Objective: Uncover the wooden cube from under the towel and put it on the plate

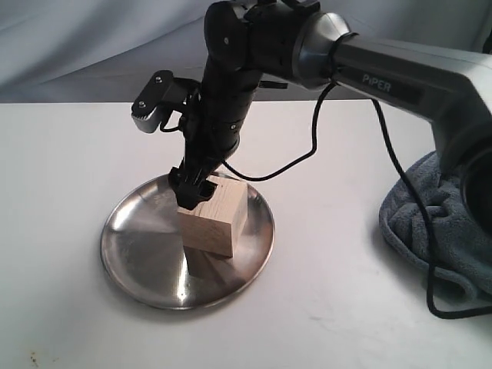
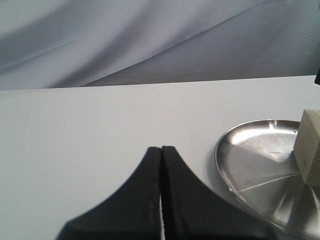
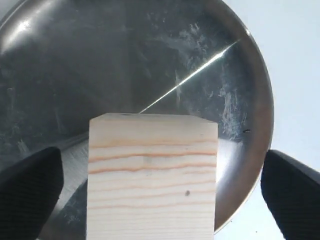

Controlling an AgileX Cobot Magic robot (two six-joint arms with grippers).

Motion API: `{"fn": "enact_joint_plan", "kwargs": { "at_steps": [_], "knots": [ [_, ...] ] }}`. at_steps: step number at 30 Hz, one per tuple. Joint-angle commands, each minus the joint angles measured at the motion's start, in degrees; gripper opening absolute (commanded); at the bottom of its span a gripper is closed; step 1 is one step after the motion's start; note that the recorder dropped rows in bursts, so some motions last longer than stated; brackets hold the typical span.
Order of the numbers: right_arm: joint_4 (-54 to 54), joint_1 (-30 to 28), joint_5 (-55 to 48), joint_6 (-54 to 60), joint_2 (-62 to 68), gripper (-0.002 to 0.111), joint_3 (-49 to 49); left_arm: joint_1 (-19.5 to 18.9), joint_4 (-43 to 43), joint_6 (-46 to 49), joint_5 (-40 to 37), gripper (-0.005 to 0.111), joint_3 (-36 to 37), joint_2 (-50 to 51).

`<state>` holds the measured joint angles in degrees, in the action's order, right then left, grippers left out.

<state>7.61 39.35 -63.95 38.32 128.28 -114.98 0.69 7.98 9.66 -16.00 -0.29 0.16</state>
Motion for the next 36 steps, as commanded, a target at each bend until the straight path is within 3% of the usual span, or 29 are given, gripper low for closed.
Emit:
{"fn": "enact_joint_plan", "kwargs": {
  "at_steps": [1,12,25,32,36],
  "knots": [
    [0.1,-0.2,0.4,0.2,-2.1,0.1,-0.5,0.3,-0.2,-0.5,0.7,0.0,0.3,-0.2],
    [-0.1,-3.4,-1.6,-2.8,-3.2,0.093,-0.5,0.3,-0.2,-0.5,0.7,0.0,0.3,-0.2],
    [-2.8,-10.4,-2.1,-12.7,-3.4,0.037,-0.5,0.3,-0.2,-0.5,0.7,0.0,0.3,-0.2],
    [-7.2,-15.8,-6.0,-17.3,-3.4,0.02,-0.5,0.3,-0.2,-0.3,0.7,0.0,0.3,-0.2],
    [-7.6,-19.2,-6.0,-19.1,-3.4,0.016,-0.5,0.3,-0.2,-0.3,0.7,0.0,0.3,-0.2]
  ]
}}
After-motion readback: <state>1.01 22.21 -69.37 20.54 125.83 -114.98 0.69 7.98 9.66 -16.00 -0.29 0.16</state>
